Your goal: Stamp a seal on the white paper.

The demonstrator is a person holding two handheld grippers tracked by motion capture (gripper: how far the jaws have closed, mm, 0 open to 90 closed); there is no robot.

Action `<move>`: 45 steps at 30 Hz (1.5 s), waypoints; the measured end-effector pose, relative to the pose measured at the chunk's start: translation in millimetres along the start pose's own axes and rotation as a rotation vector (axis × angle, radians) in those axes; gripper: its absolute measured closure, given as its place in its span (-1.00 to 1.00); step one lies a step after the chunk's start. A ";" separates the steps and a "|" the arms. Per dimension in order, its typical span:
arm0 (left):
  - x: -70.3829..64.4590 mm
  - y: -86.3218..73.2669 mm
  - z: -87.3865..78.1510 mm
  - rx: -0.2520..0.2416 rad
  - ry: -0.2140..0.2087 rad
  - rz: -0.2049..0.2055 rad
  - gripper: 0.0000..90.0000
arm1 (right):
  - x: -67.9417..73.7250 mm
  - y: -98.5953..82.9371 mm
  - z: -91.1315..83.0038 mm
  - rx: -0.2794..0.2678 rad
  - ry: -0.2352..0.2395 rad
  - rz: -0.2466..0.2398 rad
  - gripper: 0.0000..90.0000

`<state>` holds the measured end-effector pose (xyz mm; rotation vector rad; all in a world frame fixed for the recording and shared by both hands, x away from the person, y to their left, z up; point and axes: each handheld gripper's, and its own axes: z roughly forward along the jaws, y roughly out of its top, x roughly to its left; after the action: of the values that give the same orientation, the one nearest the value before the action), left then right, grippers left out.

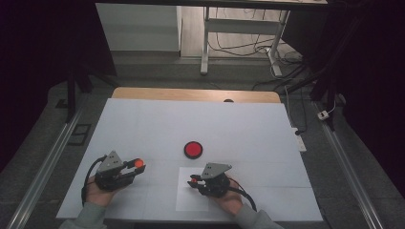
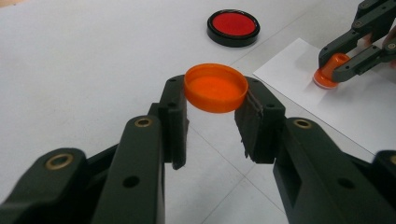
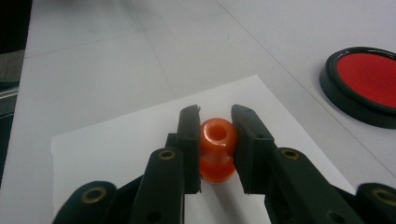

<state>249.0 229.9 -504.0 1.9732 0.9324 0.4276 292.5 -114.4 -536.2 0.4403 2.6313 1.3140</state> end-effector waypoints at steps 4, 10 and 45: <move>0.0 0.0 0.3 0.001 0.001 0.001 0.43 | -0.6 -0.2 0.2 -0.005 0.007 0.004 0.63; 0.0 -0.1 0.6 0.002 0.003 0.001 0.43 | 0.1 -0.4 0.3 -0.007 0.002 0.002 0.63; -1.6 -0.1 2.6 0.007 -0.001 0.016 0.43 | -25.7 19.3 -48.3 -0.250 0.020 0.149 0.61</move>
<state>249.6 227.3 -505.4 1.9883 0.9184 0.4327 307.0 -148.4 -491.4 0.5955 2.4442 1.6753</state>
